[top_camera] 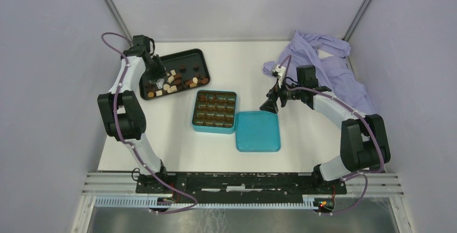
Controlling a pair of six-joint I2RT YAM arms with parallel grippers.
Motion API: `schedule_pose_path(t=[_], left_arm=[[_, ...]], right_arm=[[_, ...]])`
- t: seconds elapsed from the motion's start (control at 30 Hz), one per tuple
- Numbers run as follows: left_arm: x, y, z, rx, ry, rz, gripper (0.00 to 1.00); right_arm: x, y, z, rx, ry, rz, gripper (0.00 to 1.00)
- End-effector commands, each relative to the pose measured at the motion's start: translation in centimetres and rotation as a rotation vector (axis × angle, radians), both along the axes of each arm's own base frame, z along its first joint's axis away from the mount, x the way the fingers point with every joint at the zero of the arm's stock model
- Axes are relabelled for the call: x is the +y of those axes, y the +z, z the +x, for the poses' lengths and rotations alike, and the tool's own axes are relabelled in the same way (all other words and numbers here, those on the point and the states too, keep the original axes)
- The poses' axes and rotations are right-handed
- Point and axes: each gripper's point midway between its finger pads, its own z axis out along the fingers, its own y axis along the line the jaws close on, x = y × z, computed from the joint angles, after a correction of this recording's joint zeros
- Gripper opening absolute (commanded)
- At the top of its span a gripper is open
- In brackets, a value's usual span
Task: Pack the chocolate
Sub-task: Pick up the fake chocolate from the plate.
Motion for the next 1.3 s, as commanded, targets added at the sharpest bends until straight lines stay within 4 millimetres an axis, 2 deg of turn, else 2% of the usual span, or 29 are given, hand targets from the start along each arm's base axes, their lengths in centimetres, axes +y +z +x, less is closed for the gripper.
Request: schedule_pose_path(t=[0.0,0.7,0.87,0.97,1.17,1.27], left_arm=[[0.6,1.2,1.3,-0.045,-0.035,0.037,0.42],[0.4,-0.4,1.1,0.017,-0.039,0.022,0.45],[0.4,-0.3,1.1,0.024,-0.041,0.016,0.41],[0.3,0.0,1.1,0.02,-0.044,0.012,0.33],[0.0,0.9,1.0,0.006,-0.05,0.002,0.06],[0.1,1.6,1.0,-0.011,-0.047,0.01,0.02]], right_arm=[[0.4,1.3,0.8,-0.045,0.021,0.026,0.92],[0.6,1.2,0.7,-0.034,0.028,0.036,0.92],[0.5,1.3,0.7,-0.038,0.027,0.036,0.92],[0.6,1.2,0.6,-0.035,0.028,0.037,0.92],[0.6,1.4,0.6,-0.036,0.028,0.04,0.92],[0.6,1.3,0.6,-0.035,0.028,0.04,0.92]])
